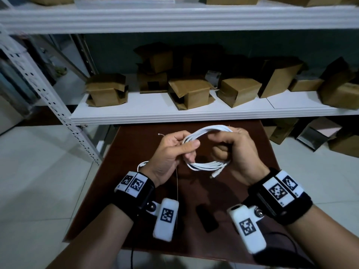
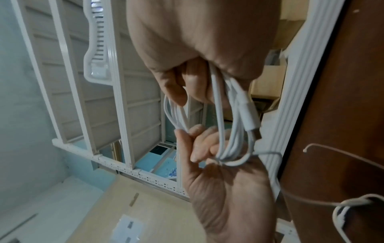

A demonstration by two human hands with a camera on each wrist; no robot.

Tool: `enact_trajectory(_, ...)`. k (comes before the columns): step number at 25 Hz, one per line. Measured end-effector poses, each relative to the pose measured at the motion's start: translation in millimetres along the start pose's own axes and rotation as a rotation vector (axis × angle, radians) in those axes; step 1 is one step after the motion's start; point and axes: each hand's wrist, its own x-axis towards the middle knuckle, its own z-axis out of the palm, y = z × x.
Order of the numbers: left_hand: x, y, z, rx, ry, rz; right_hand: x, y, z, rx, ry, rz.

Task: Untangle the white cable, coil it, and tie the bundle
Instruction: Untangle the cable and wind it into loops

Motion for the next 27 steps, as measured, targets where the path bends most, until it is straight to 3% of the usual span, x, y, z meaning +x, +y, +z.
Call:
enact_trajectory(4, 2, 3, 15, -0.584, 0.012, -0.069, 2, 4, 1, 0.256, -0.013, -0.020)
enact_trajectory(7, 5, 11, 23, -0.678, 0.014, -0.111, 6, 8, 0, 0.267, -0.023, -0.034)
enact_trajectory(12, 12, 9, 22, -0.433, 0.200, -0.081, 5, 19, -3, 0.238, -0.046, -0.012)
enact_trajectory(15, 12, 10, 19, -0.372, 0.243, -0.060, 0, 21, -8, 0.187, -0.106, 0.004)
enact_trajectory(20, 8, 12, 13, -0.159, 0.214, -0.017, 1, 15, -21, -0.033, -0.296, 0.017)
enact_trajectory(27, 4, 10, 20, 0.078, 0.178, -0.038, 10, 18, -30, -0.405, -0.301, -0.015)
